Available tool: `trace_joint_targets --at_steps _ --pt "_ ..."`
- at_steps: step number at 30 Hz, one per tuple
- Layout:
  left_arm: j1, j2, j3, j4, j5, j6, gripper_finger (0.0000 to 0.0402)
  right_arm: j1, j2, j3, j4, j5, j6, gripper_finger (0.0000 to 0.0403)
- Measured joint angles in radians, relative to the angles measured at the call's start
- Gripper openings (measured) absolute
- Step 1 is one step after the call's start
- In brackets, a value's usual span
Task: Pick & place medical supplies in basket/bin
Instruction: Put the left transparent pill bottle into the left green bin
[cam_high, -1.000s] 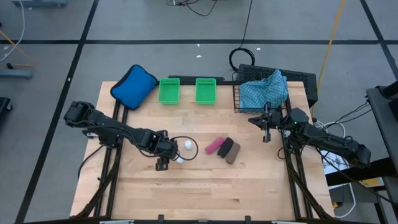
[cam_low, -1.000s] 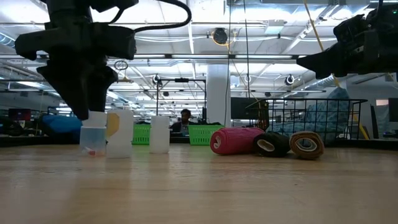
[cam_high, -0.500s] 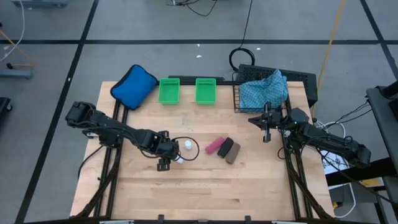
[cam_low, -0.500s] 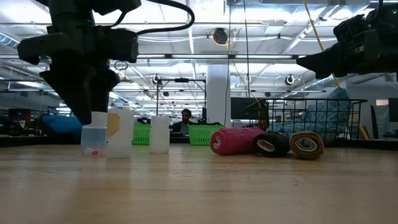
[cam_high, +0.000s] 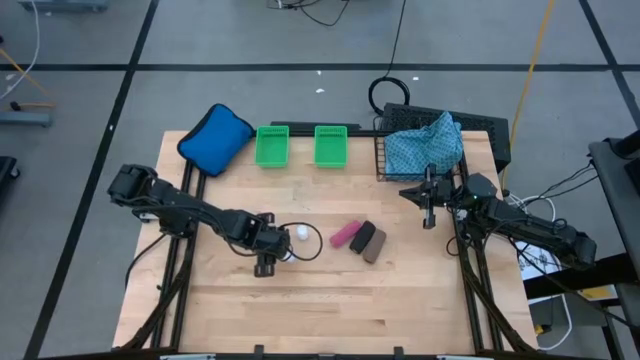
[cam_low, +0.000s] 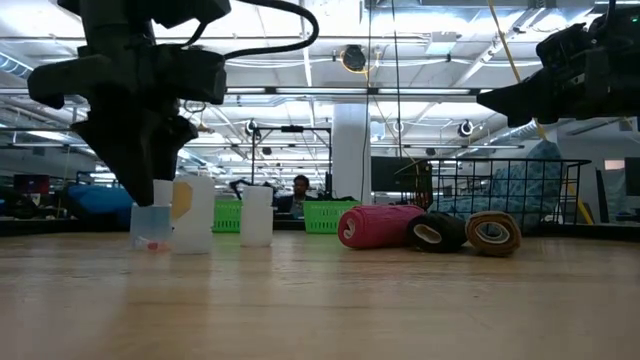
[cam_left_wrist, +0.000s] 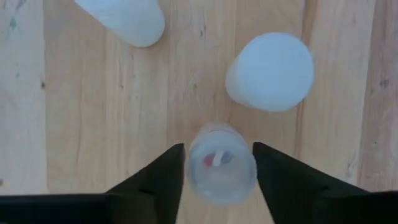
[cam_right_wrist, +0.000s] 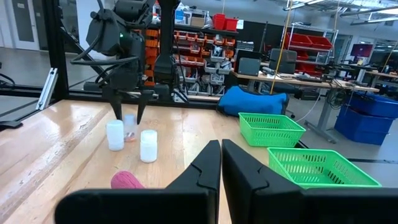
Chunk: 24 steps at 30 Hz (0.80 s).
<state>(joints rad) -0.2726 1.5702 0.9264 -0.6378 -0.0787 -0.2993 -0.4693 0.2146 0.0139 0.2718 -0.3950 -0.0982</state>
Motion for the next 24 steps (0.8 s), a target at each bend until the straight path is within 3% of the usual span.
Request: trace_joint_targets --at_steps 6,13,18,24 --pt "0.000 -0.003 0.000 -0.006 0.003 -0.001 0.0141 0.000 0.000 0.000 0.000 0.000 0.000 0.0008" --pt "0.036 -0.072 0.020 -0.091 0.036 -0.051 0.0155 0.000 0.000 0.000 0.000 0.000 0.000 0.0007" --pt "0.083 -0.155 0.091 -0.104 -0.063 -0.078 0.0151 0.000 0.000 0.000 0.000 0.000 0.000 0.0007" --pt "0.205 -0.208 0.251 -0.153 -0.266 -0.151 0.0152 0.000 0.000 0.000 0.000 0.000 0.000 0.0008"
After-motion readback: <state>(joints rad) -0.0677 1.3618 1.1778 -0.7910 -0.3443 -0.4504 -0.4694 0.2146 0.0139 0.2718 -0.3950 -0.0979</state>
